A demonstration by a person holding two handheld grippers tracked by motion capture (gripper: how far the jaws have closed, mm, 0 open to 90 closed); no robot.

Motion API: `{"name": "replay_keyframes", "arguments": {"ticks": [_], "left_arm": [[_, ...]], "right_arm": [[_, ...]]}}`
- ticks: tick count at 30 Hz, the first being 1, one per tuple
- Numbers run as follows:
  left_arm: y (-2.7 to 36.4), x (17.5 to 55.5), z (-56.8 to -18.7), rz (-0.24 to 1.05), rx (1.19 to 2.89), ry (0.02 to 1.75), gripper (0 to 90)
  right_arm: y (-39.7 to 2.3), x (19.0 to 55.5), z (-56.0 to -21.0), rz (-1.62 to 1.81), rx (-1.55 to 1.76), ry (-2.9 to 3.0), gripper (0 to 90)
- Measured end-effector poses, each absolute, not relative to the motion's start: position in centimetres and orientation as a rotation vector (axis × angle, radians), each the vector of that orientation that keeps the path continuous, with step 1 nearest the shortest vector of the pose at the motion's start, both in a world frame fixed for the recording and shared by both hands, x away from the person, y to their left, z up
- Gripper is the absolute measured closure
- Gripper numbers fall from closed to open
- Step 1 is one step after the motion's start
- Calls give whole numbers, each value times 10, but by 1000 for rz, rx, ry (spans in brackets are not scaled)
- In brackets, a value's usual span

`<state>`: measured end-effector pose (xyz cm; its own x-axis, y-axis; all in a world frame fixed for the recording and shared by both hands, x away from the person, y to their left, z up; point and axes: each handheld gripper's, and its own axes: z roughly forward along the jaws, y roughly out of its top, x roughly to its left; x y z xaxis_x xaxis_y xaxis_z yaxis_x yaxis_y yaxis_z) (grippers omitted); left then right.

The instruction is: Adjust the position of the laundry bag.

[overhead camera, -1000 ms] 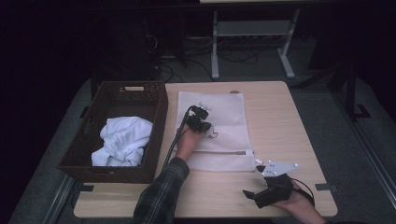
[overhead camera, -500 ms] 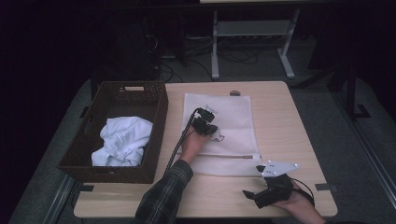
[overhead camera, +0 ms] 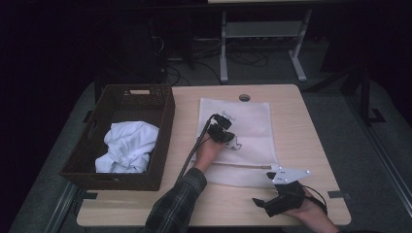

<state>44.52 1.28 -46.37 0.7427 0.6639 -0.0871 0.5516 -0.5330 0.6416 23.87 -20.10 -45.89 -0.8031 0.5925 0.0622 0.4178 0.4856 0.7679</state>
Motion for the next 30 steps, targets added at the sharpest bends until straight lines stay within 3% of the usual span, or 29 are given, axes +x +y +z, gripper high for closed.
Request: {"name": "replay_keyframes", "arguments": {"ticks": [22, 26, 30], "left_arm": [[-26, 434, -464, 178, 2307, 818, 888], [-23, 434, -462, 145, 2303, 820, 810], [-21, 433, -456, 156, 2323, 793, 635]], "right_arm": [[-202, 238, -458, 1217, 864, 2518, 0], [-203, 238, -458, 1217, 869, 2518, 0], [-203, 238, -458, 1217, 871, 2515, 0]]}}
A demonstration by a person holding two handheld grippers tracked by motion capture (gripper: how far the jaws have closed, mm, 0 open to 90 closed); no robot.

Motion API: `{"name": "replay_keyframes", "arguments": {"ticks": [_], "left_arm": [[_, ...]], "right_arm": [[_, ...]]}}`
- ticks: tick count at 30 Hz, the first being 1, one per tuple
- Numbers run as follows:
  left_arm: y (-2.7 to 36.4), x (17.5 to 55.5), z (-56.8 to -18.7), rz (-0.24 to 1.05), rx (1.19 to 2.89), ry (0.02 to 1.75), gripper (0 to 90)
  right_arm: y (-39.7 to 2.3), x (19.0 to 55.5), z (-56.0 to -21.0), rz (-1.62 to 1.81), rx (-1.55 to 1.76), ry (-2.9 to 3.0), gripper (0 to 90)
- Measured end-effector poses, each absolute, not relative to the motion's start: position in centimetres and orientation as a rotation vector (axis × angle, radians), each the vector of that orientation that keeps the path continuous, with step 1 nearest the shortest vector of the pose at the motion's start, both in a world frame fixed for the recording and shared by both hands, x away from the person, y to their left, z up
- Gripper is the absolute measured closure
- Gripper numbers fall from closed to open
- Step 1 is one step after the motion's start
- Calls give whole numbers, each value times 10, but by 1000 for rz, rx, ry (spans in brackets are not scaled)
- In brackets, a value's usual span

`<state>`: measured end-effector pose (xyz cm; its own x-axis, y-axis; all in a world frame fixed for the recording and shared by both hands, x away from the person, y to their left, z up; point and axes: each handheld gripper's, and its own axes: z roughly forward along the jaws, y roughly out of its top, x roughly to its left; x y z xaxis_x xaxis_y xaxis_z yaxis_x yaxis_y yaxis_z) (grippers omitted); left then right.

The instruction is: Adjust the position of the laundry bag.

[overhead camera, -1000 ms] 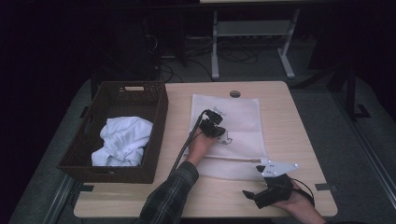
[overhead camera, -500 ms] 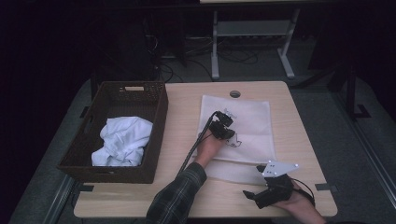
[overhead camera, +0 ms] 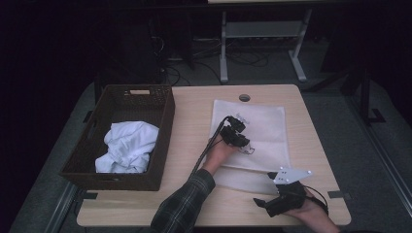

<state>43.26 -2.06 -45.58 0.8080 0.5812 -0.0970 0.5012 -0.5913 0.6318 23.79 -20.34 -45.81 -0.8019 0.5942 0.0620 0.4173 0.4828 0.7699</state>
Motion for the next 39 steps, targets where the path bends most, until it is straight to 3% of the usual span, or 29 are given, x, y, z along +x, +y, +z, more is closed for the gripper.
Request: {"name": "replay_keyframes", "arguments": {"ticks": [6, 14, 19, 39], "left_arm": [[-13, 427, -447, 131, 2320, 754, 382], [-1, 418, -438, 92, 2253, 770, 236], [10, 411, -430, 107, 2267, 706, 232], [48, 379, -411, 190, 2256, 721, 224]], "right_arm": [[-203, 237, -458, 1215, 869, 2519, 0], [-203, 238, -458, 1214, 875, 2515, 0], [-202, 237, -458, 1203, 873, 2505, 0], [-202, 239, -453, 1251, 941, 2442, 0]]}}
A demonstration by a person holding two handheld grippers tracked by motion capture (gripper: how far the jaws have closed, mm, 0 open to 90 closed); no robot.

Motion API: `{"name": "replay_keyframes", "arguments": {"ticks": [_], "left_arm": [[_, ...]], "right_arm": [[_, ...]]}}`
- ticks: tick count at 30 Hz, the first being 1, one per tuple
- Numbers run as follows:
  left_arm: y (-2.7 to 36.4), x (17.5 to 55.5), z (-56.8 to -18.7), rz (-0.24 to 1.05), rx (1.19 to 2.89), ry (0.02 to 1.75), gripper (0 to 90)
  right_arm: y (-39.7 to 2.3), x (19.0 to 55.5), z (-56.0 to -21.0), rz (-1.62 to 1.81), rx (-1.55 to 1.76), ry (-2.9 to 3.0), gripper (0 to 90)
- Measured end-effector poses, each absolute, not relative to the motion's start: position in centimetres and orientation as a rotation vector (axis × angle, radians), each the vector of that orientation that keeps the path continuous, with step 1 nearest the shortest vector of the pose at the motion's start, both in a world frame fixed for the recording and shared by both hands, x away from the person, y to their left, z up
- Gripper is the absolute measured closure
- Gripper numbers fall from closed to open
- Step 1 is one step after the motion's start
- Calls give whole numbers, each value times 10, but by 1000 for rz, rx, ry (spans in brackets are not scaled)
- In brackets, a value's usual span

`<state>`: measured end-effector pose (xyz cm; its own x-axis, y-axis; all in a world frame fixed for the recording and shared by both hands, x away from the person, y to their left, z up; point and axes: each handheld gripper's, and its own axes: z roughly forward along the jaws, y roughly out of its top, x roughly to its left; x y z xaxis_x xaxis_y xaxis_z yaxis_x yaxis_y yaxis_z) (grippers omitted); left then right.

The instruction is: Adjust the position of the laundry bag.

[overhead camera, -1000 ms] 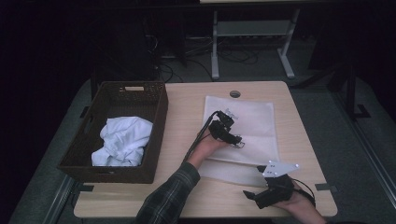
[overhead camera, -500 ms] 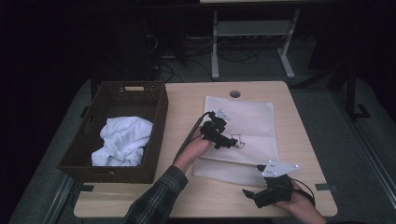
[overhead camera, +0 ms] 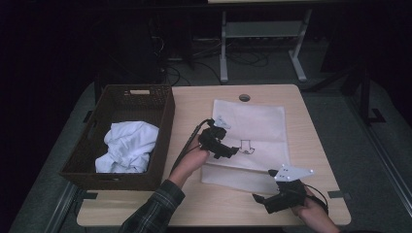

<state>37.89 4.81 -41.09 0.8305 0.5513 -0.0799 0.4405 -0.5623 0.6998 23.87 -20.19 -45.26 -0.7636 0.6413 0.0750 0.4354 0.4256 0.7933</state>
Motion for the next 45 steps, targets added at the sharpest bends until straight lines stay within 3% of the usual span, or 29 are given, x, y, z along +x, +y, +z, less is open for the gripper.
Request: {"name": "replay_keyframes", "arguments": {"ticks": [45], "left_arm": [[139, 268, -437, 290, 2190, 861, 174]], "right_arm": [[-210, 244, -454, 1249, 1017, 2406, 0]]}}
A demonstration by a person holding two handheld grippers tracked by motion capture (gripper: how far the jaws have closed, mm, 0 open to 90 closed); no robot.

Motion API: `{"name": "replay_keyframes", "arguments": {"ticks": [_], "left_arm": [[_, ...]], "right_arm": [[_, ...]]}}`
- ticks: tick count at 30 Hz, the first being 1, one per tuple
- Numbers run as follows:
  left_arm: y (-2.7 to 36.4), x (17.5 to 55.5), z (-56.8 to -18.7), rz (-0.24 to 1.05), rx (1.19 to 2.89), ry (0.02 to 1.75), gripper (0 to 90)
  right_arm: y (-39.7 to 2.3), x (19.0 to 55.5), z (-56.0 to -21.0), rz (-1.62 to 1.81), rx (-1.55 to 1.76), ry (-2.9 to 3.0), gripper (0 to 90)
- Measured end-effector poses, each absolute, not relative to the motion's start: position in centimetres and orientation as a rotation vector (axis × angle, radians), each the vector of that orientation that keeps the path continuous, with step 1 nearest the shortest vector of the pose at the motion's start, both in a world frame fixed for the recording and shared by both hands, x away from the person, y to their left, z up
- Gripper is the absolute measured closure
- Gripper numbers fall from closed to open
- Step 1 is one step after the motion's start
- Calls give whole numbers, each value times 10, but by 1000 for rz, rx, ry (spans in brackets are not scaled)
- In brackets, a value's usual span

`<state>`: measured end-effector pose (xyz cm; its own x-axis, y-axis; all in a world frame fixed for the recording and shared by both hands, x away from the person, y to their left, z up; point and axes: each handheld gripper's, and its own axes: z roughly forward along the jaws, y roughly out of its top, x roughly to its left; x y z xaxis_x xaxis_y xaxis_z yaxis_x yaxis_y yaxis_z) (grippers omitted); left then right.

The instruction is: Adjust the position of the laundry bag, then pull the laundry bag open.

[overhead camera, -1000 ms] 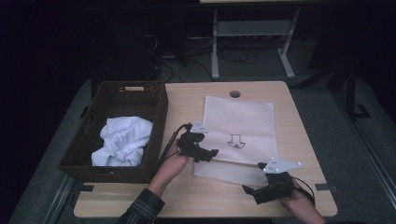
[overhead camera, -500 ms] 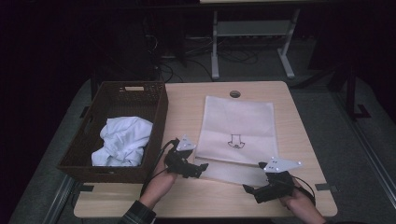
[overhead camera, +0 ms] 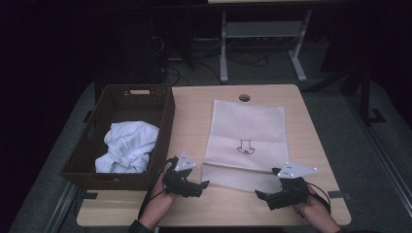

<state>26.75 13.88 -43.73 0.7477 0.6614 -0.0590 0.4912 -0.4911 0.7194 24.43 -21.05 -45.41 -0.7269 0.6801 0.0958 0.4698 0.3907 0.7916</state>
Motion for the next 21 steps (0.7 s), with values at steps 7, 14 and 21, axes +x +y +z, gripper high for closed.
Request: {"name": "replay_keyframes", "arguments": {"ticks": [7, 14, 21], "left_arm": [[149, 257, -442, 297, 2196, 869, 174], [158, 251, -444, 282, 2185, 877, 174], [162, 248, -447, 270, 2187, 869, 174]], "right_arm": [[-217, 247, -452, 1249, 1015, 2409, 0], [-231, 248, -451, 1228, 1036, 2392, 0], [-253, 251, -448, 1219, 1063, 2374, 0]]}}
